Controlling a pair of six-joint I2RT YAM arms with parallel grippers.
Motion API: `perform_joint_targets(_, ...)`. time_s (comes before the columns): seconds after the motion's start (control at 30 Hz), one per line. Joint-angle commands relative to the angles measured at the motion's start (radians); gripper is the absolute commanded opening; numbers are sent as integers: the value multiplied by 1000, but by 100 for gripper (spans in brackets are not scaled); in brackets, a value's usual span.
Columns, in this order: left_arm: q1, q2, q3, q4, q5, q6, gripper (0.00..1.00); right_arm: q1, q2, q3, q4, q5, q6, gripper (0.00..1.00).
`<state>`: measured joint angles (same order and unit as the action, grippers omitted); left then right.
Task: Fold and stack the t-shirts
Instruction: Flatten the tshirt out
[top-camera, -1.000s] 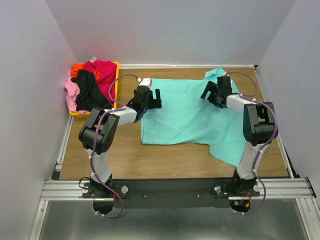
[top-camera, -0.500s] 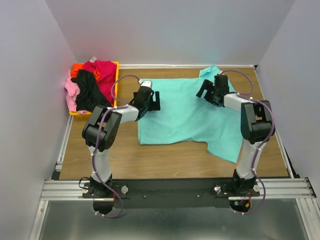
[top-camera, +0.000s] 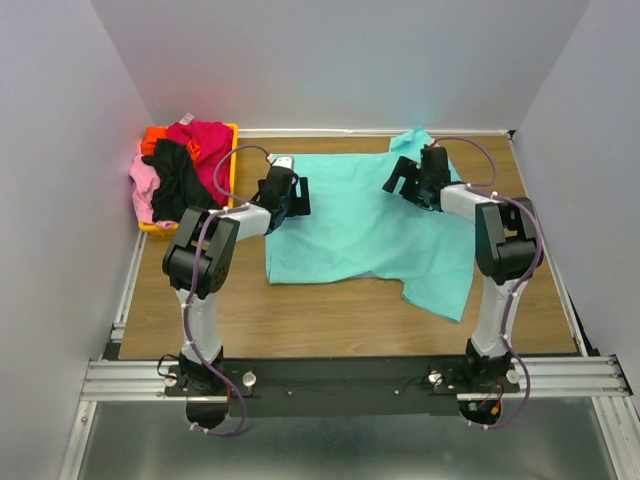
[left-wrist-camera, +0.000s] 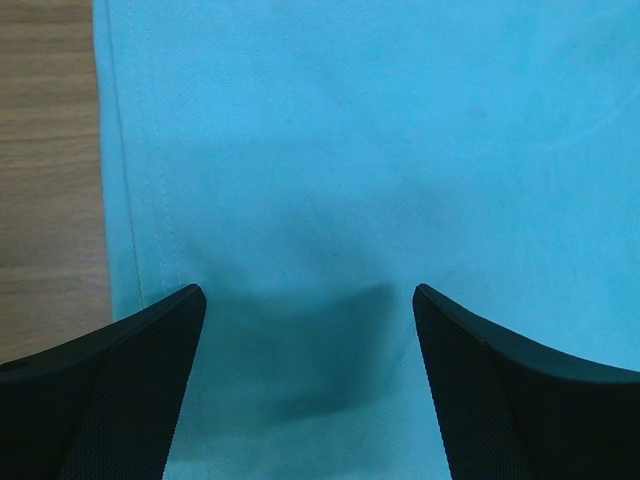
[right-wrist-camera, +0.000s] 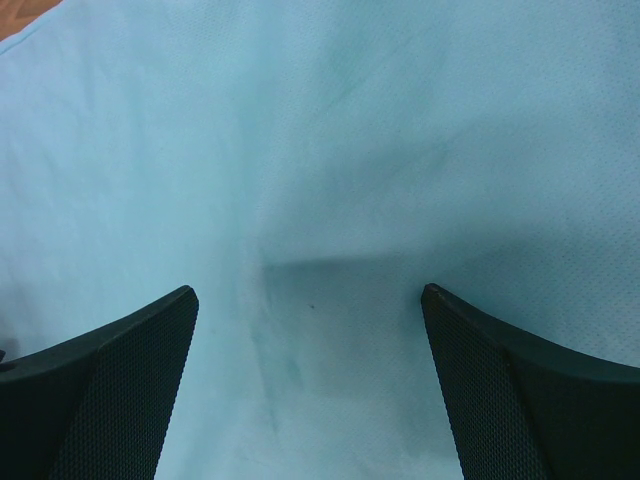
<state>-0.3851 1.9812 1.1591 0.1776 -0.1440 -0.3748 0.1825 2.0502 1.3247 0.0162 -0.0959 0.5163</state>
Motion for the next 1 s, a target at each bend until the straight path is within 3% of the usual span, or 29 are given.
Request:
perform_joint_targets(0.0,23,41,31,-47,34,10,93,12,59,5,-61,-39,16,100)
perform_joint_targets(0.37,25,-11,42,-32,41,20,92,12,44,21,-58,-88,8,100)
perform_joint_targets(0.47,-12,-111,-1,-6,-47,24,94,11,19,27,-56,-114,-45,100)
perform_joint_targets(0.67,-180,-317,-146,-7,-438,-33,97,11,-140,-71,-24,-171,-81,100)
perform_joint_targets(0.77,-244,-389,-264,-7,-500,-100,98,11,-231,-130,5,-154,-88,100)
perform_joint_targets(0.97,-345,-510,-501,-76,-566,-372,93,11,-355,-200,7,-103,-79,100)
